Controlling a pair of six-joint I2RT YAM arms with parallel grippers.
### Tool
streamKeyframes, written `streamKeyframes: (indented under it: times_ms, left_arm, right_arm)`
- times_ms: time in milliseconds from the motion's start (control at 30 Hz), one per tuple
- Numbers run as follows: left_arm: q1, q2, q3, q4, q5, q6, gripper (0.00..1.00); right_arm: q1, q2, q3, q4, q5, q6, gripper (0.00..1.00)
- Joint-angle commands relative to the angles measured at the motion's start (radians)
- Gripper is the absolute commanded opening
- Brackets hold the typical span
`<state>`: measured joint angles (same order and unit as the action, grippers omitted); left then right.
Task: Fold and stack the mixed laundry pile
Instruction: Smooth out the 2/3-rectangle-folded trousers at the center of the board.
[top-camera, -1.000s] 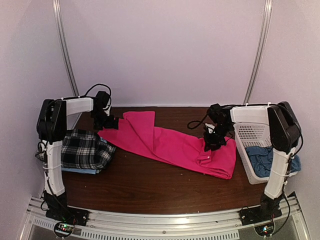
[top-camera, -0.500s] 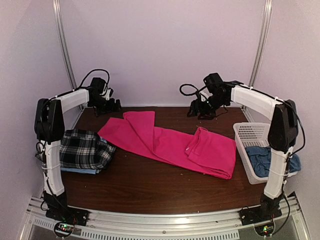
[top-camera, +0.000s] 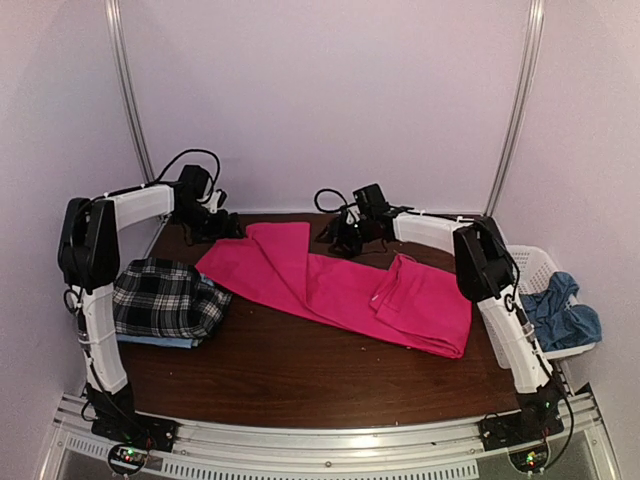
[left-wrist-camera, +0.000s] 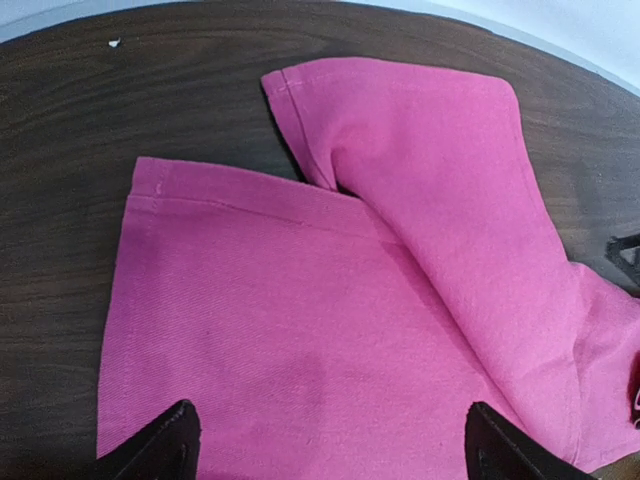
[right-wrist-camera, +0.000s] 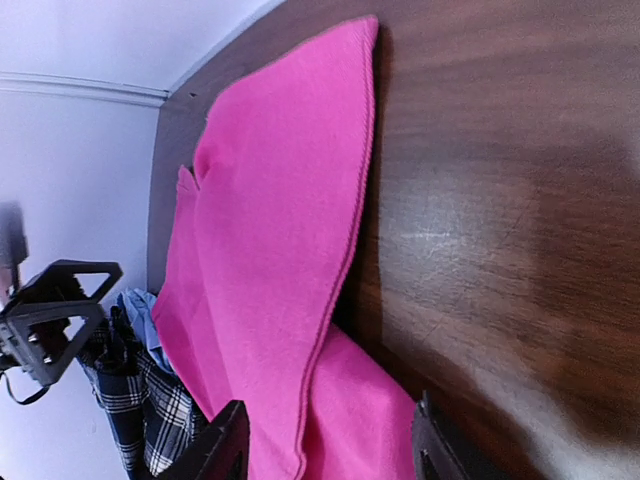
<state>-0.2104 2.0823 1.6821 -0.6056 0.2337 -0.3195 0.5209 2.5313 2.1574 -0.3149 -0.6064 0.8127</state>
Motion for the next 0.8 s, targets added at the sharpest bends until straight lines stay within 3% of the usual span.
streamKeyframes:
  times_ms: [0,333,633,767]
  left_arm:
    - [0.005,-0.084,-0.042,0.009,-0.014,0.04,0.93]
    - [0.005,-0.151,-0.131,0.021,-0.063,0.039,0.93]
    - [0.006,-0.175,-0.167,0.021,-0.091,0.047,0.95]
    - [0.006,-0.178,-0.17,0.02,-0.099,0.052,0.95]
  right_arm:
    - [0.046,0.101,0.138,0.168,-0.061,0.178,0.54]
    - [0.093,0.239,0.193,0.262,-0.071,0.307,0.48]
    - [0.067,0.358,0.26,0.497,-0.016,0.462,0.53]
    - [0.06,0.404,0.325,0.577,-0.02,0.492,0.45]
